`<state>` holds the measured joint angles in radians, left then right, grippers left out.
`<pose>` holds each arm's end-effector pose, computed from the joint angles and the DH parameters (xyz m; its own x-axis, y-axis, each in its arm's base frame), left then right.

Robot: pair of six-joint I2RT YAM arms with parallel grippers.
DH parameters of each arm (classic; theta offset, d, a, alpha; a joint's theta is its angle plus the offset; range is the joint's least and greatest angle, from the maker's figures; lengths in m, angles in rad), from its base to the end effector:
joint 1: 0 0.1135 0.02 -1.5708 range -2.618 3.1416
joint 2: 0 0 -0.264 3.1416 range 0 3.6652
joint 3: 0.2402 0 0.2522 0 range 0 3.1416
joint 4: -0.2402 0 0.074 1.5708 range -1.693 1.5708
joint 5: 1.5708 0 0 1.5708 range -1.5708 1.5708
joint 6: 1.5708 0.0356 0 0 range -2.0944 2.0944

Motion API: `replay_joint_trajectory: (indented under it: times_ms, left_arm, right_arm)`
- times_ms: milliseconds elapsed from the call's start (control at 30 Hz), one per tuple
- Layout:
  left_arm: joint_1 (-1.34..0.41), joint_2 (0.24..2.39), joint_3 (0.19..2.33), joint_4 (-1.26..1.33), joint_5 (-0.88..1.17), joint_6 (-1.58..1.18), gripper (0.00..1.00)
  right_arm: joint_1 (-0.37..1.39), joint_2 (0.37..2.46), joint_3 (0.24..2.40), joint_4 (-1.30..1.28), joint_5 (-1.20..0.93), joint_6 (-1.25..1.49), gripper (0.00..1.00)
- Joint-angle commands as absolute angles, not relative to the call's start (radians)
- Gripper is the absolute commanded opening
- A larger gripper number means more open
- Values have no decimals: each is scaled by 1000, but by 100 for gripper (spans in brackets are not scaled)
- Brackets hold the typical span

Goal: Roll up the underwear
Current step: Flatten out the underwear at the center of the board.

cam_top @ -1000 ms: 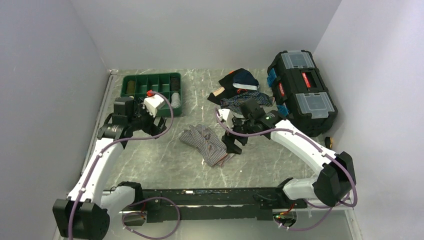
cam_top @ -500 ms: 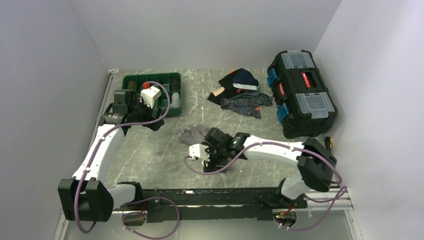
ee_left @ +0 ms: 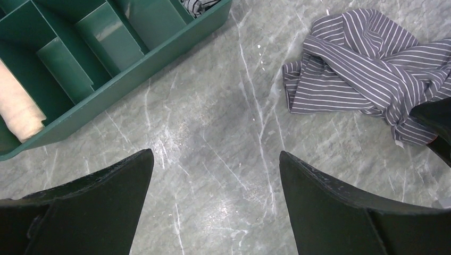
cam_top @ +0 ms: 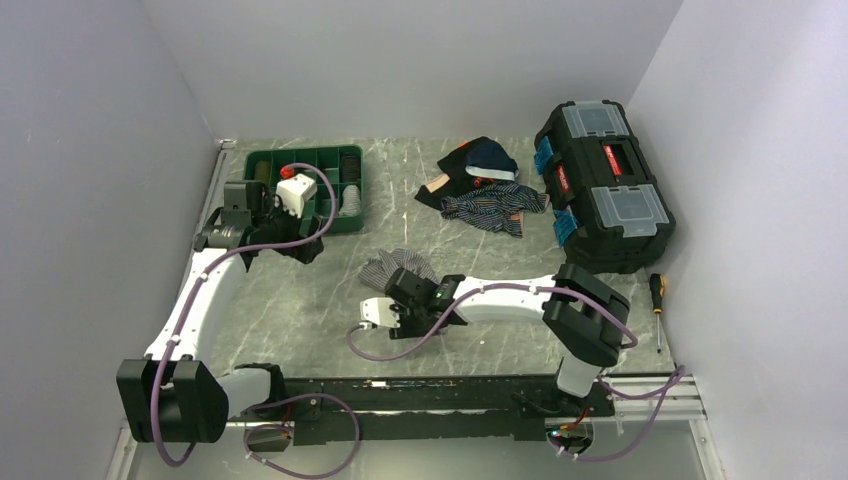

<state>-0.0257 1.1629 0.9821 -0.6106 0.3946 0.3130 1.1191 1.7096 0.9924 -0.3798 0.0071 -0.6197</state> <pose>0.2417 -0.0199 0.2948 -0.5861 0.2994 -0.7529 0.4985 0.8658 -0.0438 0.1445 0.2973 0.1616 0.2055 -0.9069 -0.3678 -0.9568 -0.1073 -0.2701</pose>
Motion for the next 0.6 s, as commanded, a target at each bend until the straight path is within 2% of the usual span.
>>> replay_joint_trajectory:
  times_ms: [0,133,200,300,400,567]
  left_arm:
    - [-19,1150,1018,-600,392,330,94]
    - [-19,1138,997,-586,390,336,94]
    - [-19,1130,984,-573,393,341,94]
    - [-21,1115,950,-530,402,361,93]
    - [-39,1091,911,-483,445,420,93]
    - [-137,1088,893,-423,498,555,94]
  right_arm:
    - [1121,1737,1013,-328,60,-606,43]
    - [1115,1711,1020,-343,41,-598,21]
    - [1092,1674,1034,-376,-5,-587,15]
    - [1016,1588,1060,-443,-147,-569,8]
    - [864,1469,1089,-525,-364,-563,1]
    - [662,1378,1154,-673,-604,-585,0]
